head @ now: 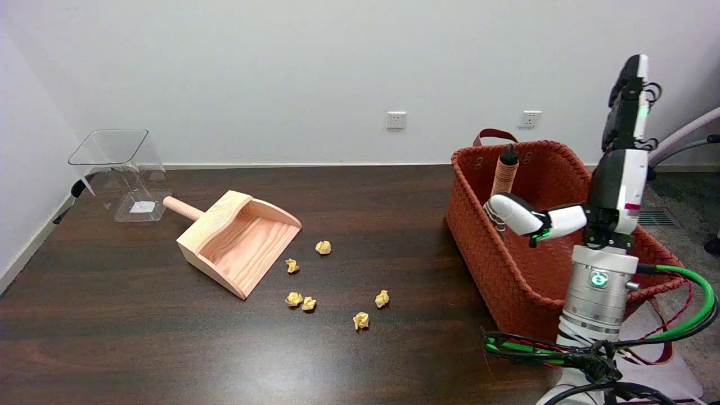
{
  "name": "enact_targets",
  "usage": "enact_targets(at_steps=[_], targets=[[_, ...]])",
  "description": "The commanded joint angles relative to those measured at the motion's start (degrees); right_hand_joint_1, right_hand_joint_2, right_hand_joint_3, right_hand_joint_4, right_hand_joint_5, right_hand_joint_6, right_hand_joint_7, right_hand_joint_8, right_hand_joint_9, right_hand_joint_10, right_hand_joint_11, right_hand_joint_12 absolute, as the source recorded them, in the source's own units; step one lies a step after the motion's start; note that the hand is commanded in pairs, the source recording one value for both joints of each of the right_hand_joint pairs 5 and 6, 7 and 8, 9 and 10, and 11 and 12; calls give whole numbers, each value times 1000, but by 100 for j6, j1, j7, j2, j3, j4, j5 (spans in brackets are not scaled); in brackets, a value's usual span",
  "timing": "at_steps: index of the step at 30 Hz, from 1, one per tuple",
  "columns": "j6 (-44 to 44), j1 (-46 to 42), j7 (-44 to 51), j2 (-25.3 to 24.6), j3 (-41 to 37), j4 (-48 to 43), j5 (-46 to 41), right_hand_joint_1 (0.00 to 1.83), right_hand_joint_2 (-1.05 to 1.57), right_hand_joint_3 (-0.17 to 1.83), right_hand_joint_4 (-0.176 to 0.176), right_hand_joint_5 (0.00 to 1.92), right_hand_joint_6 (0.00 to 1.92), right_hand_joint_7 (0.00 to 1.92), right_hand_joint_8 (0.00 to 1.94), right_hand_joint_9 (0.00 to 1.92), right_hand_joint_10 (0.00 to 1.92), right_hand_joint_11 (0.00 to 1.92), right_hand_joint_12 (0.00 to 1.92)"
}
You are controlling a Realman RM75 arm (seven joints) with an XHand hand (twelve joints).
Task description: Pick up the broom.
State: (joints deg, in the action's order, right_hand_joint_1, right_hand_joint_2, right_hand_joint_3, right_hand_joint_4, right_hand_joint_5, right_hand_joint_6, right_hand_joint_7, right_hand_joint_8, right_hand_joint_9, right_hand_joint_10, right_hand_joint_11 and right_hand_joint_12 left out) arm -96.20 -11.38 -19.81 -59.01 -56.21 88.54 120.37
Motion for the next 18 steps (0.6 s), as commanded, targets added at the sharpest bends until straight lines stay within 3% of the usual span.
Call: enact_targets(at_steps=[1,18], targets=[[1092,27,533,106,259,323,-573,943,-321,890,0,0,0,0,0,0,0,0,0],[1815,169,541,193,92,257,-1411,947,-269,862,0,0,0,0,0,0,0,0,0]])
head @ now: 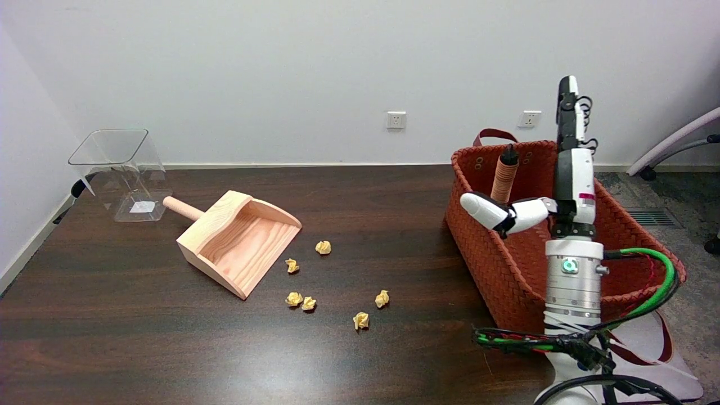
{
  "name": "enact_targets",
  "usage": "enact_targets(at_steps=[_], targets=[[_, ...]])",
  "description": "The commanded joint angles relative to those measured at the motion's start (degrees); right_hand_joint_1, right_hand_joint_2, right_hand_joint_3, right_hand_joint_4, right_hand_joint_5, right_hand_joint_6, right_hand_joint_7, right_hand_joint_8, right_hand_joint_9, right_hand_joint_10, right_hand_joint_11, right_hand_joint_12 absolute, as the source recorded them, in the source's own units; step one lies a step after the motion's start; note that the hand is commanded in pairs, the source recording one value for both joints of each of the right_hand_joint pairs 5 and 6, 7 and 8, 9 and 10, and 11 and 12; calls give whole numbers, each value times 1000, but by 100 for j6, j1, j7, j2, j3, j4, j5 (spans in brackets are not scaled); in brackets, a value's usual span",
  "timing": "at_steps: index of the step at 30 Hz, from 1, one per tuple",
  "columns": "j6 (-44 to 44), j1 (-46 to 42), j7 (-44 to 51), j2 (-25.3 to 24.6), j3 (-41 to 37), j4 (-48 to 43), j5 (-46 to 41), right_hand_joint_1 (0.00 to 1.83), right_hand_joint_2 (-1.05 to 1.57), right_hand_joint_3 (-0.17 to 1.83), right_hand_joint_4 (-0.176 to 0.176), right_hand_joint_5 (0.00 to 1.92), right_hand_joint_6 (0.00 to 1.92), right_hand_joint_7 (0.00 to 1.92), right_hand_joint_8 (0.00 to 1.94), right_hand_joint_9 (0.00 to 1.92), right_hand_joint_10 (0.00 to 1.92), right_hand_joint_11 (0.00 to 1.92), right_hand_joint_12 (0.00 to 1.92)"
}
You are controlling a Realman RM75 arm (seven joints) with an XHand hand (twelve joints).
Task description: Pick up the broom.
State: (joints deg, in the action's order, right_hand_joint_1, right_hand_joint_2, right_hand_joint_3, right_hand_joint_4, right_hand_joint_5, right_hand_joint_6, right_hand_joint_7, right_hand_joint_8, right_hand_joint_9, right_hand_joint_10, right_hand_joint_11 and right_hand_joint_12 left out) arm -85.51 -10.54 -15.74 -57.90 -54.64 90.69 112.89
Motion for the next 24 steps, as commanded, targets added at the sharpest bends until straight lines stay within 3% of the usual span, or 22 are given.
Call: enact_targets(at_steps=[1,24], targets=[[747,71,135,93,-65,56,-695,948,-255,857,0,0,0,0,0,0,0,0,0],[938,69,33,127,206,-170,-1368,953,-294,980,0,0,0,13,13,0,0,0,0]])
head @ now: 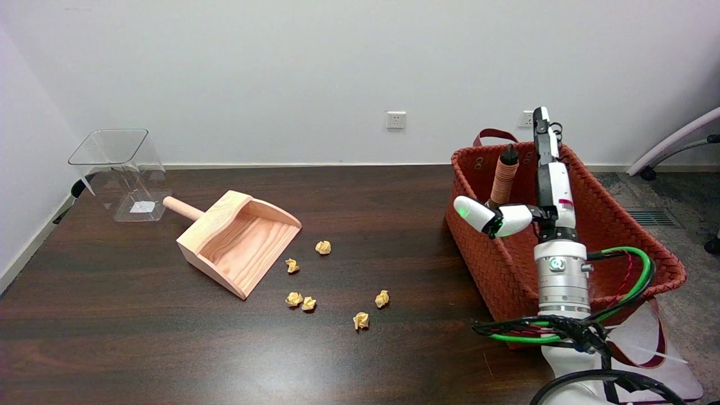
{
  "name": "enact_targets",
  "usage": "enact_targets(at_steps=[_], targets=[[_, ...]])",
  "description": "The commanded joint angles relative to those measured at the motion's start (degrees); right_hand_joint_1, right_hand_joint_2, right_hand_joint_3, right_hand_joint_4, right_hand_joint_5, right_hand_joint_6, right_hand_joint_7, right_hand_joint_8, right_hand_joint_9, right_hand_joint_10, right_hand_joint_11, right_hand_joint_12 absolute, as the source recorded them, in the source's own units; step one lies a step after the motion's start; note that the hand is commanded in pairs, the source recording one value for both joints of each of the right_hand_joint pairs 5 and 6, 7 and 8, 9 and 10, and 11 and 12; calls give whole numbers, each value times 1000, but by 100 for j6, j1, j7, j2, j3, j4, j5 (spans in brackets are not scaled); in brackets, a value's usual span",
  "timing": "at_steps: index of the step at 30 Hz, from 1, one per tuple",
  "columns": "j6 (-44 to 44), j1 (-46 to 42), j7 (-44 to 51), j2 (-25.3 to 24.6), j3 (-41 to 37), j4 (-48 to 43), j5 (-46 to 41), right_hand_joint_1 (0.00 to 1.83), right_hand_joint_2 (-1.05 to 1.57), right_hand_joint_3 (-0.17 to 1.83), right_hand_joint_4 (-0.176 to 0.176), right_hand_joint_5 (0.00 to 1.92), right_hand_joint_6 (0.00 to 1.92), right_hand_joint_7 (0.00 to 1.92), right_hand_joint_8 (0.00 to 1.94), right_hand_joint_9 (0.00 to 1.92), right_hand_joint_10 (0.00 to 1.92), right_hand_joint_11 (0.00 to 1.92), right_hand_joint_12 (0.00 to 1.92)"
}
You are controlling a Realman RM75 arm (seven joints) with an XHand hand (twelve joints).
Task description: Pick up the broom.
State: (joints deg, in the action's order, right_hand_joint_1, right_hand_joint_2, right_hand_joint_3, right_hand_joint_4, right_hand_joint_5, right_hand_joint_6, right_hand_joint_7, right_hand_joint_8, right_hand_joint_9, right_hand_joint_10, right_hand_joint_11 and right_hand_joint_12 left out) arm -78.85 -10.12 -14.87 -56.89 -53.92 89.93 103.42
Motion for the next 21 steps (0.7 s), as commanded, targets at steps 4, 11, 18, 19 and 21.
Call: enact_targets(at_steps=[4,11,18,19,21], targets=[[419,104,-403,51,134,-165,-515,952,-299,986,0,0,0,19,19,0,0,0,0],[675,214,-1143,85,81,-241,-532,952,-296,981,0,0,0,37,37,0,0,0,0],[770,256,-1320,109,80,-214,-548,953,-285,974,0,0,0,103,103,0,0,0,0],[800,256,-1455,109,78,-214,-548,953,-283,973,0,0,0,109,109,0,0,0,0],[816,256,-1638,109,78,-214,-548,954,-281,973,0,0,0,124,124,0,0,0,0]])
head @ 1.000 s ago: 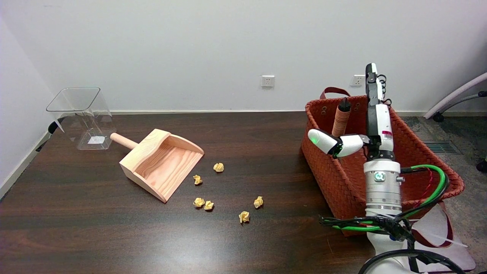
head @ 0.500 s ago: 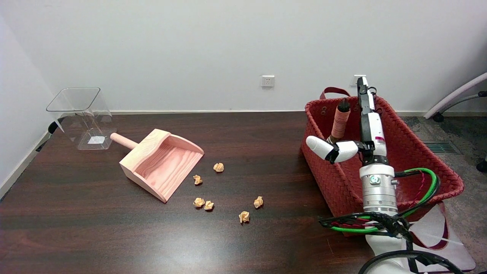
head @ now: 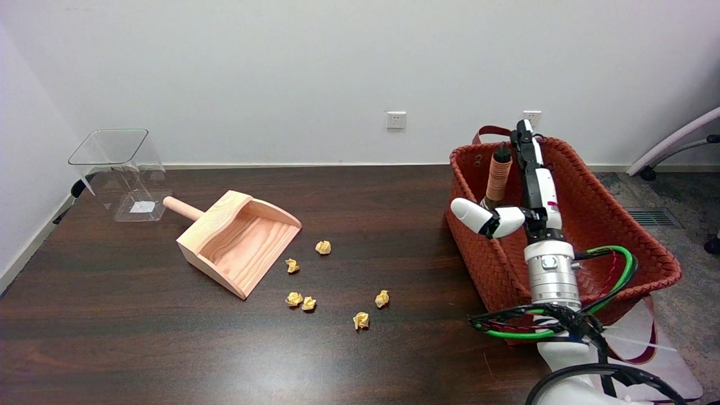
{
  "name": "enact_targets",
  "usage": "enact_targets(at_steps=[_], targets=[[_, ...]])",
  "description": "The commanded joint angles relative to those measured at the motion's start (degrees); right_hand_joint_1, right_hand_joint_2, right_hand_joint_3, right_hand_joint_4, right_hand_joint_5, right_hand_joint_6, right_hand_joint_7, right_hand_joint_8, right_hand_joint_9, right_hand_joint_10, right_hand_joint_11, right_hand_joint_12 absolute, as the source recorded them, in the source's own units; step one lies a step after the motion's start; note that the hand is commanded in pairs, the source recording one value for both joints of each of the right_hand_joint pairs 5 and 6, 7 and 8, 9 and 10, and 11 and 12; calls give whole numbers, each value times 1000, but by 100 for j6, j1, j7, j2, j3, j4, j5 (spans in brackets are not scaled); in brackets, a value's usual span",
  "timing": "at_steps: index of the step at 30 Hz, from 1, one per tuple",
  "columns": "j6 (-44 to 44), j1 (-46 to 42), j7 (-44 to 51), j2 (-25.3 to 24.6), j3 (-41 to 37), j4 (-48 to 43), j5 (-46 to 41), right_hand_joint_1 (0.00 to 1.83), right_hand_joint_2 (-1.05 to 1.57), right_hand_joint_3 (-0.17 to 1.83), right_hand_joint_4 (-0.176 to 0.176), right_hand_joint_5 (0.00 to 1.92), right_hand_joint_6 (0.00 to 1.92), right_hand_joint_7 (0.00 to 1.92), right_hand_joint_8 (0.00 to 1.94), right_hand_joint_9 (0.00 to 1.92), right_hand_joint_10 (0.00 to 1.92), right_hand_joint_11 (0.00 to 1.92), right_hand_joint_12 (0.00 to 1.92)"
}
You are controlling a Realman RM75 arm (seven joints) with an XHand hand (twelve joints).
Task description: Pick up the broom.
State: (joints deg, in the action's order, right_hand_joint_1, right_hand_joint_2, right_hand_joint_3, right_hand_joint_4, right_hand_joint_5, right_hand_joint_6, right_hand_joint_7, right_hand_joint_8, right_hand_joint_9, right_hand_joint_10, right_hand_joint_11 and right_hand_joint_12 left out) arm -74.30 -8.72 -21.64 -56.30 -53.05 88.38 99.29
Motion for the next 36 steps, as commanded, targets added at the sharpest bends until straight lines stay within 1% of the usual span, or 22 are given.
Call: enact_targets(at_steps=[1,3,5,7,9,11,14,15,17,18,20,21,22,24,26,27,30,34,36], targets=[[361,117,-1030,49,-8,-60,-135,954,-281,973,0,0,0,134,134,0,0,0,0],[361,117,-1121,49,5,-52,-124,956,-279,973,0,0,0,171,171,0,0,0,0],[361,117,-1138,49,13,-32,-100,960,-268,971,0,17,17,271,271,17,17,17,17],[361,117,-1138,49,37,10,-90,963,-210,956,0,108,108,372,372,108,108,108,108],[361,117,-1138,49,46,60,-61,968,-157,942,0,193,193,500,500,193,193,193,193],[344,117,-1138,49,67,82,-22,981,-92,922,0,257,257,728,728,257,257,257,257],[313,110,-1138,49,103,142,-4,987,-46,894,0,389,389,938,938,389,389,389,389],[313,108,-1138,49,109,154,18,990,-22,876,0,490,490,1112,1112,490,490,490,490],[307,108,-1138,49,111,168,66,992,16,856,0,654,654,1297,1297,654,654,654,654],[305,108,-1126,49,118,190,85,960,47,845,0,755,755,1383,1383,755,755,755,755],[299,108,-1094,49,131,221,108,947,103,835,0,974,974,1505,1505,974,974,974,974],[297,108,-1084,49,147,251,112,937,153,826,0,1130,1130,1578,1578,1130,1130,1130,1130],[292,108,-1082,49,157,271,118,922,215,818,0,1328,1328,1661,1661,1328,1328,1328,1328],[289,108,-1082,49,159,306,162,895,295,812,0,1564,1564,1774,1774,1564,1564,1564,1564],[289,108,-1068,49,159,361,190,893,381,821,0,1868,1868,1907,1907,1868,1868,1868,1868],[289,109,-1066,49,159,377,198,895,398,817,0,1920,1920,1920,1920,1920,1920,1920,1920],[329,109,-986,49,114,468,248,931,395,792,0,1920,1920,1920,1920,1920,1920,1920,1920],[297,109,-337,49,111,614,248,1014,445,720,0,1920,1920,1920,1920,1920,1920,1920,1920],[297,109,-27,49,111,687,254,1045,472,734,0,1920,1920,1920,1920,1920,1920,1920,1920]])
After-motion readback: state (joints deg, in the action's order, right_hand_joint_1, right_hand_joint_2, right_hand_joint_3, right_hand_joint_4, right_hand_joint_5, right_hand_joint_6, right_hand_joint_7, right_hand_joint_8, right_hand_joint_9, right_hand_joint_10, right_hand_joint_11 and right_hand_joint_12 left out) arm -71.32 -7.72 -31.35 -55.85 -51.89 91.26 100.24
